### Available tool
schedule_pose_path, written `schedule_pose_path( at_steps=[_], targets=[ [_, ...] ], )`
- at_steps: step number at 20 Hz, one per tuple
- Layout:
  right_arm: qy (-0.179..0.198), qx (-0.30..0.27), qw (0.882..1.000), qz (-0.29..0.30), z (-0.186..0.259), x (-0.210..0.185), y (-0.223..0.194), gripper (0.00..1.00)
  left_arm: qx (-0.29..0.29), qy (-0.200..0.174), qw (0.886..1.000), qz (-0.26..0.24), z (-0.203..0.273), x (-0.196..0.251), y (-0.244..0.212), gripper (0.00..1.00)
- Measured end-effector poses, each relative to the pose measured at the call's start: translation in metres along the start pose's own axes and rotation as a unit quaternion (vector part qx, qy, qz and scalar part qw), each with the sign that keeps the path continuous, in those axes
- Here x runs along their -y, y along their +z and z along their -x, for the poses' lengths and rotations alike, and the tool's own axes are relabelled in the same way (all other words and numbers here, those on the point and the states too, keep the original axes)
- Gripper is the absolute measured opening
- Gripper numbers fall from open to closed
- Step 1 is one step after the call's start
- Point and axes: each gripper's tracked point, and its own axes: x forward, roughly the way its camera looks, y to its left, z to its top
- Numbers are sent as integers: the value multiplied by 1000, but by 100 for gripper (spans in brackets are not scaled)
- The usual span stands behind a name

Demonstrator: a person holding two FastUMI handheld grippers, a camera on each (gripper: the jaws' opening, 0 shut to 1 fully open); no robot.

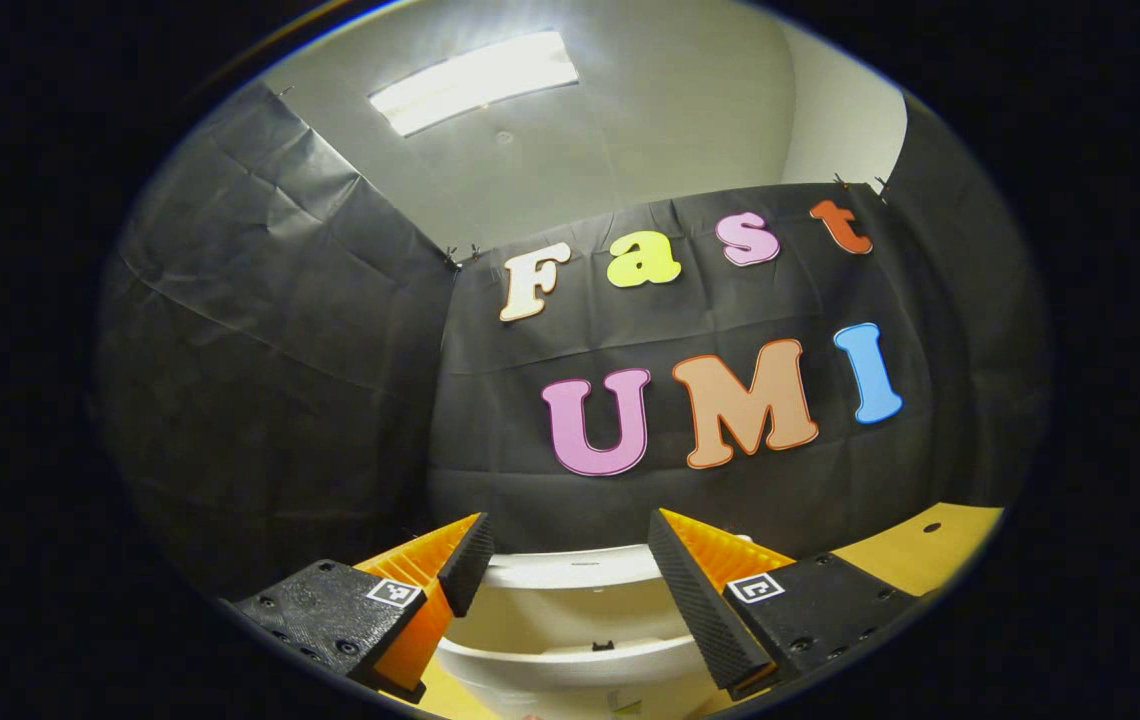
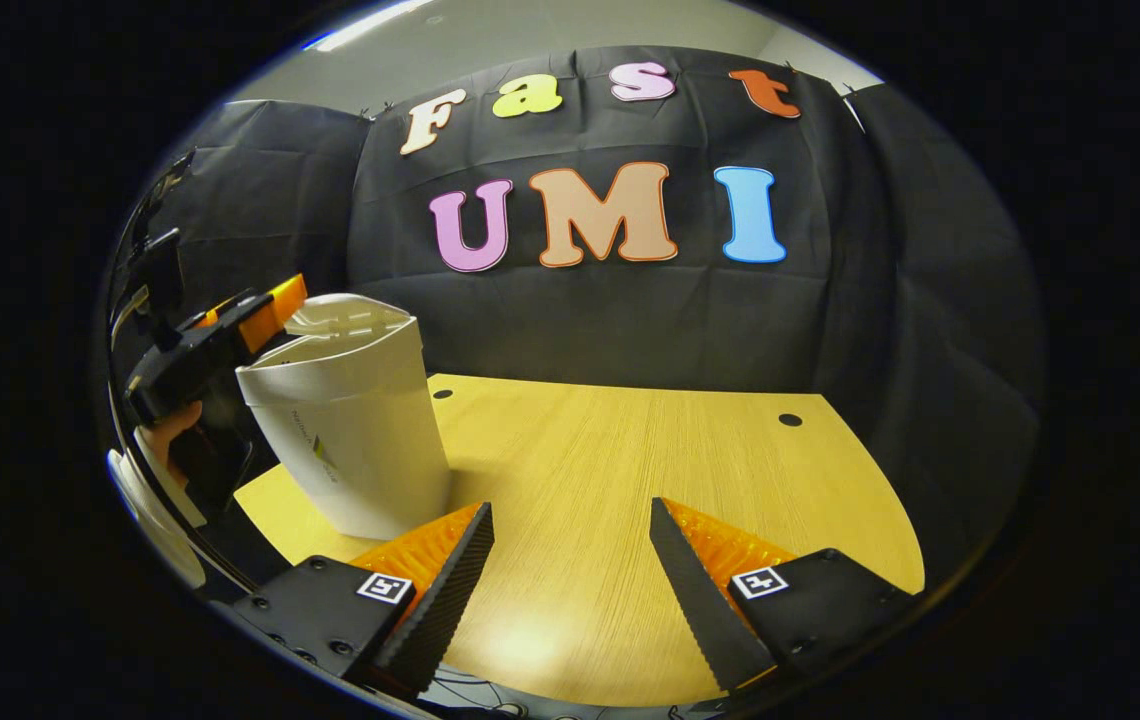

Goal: Press the lid of the desktop garbage bin to open it, pick up the crumpled paper on the desktop and throw it into the bin, then pick up the pop can on the desktop and drop it into the bin, and finally close the garbage bin lid.

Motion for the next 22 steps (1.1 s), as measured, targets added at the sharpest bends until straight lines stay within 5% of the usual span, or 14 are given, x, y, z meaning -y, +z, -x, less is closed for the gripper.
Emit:
schedule_pose_path(
  at_steps=[4, 13, 22],
  targets=[
    [-7, 0, 1000, -4, 0, 4, -1, 99, -48, -17, 999, 3, 12, 12, -39, 96],
    [-9, -13, 1000, -11, 1, 3, -14, 99, 52, -4, 999, 4, 18, 13, -29, 93],
    [-12, -13, 1000, -7, 3, 4, -14, 100, 35, -5, 999, 18, 20, 14, -34, 95]
  ],
)
